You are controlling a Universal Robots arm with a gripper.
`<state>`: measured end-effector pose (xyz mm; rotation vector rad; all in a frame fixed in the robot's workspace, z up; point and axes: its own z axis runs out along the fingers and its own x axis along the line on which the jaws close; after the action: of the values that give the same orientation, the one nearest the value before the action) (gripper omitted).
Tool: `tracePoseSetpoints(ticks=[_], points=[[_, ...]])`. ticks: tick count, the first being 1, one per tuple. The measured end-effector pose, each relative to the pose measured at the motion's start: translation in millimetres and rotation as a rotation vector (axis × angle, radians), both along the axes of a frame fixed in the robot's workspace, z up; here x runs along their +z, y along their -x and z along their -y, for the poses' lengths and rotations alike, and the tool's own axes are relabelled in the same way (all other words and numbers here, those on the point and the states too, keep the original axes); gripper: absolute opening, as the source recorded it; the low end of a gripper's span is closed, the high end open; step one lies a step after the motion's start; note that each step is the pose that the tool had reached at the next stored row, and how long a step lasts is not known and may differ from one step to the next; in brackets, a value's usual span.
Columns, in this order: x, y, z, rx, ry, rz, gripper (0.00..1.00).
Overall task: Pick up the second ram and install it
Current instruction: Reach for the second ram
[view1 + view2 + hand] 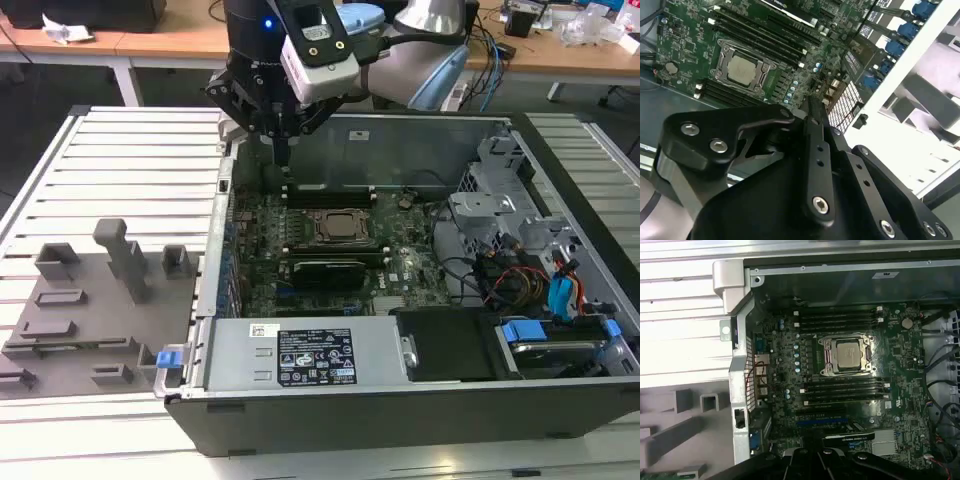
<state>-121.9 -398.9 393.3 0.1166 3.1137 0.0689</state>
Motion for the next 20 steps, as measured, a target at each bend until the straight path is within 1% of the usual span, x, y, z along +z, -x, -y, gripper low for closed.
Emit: tracePoseSetpoints(ticks=[1,2,3,7,8,9,11,14,16,18,20], points=[[0.0,0.1,0.0,0.0,0.0,0.0001,0.11],[0.0,2.4,0.0,0.0,0.0,0.0001,0.11],[0.0,10.6,0.0,0.0,0.0,0.0001,0.11],[0.0,22.1,0.0,0.0,0.0,0.0,0.11],[0.0,27.9,0.0,0.0,0.0001,0.0,0.11],[0.0,31.5,0.0,0.0,0.0,0.0001,0.11],[0.0,34.5,0.0,0.0,0.0,0.0,0.11],[0.0,45.8,0.0,0.0,0.0,0.0001,0.11],[0.0,50.9,0.0,0.0,0.0,0.0,0.11],[-0.1,65.5,0.0,0.0,0.0,0.0,0.11],[-0.1,71.4,0.0,0.0,0.0,0.0001,0.11]])
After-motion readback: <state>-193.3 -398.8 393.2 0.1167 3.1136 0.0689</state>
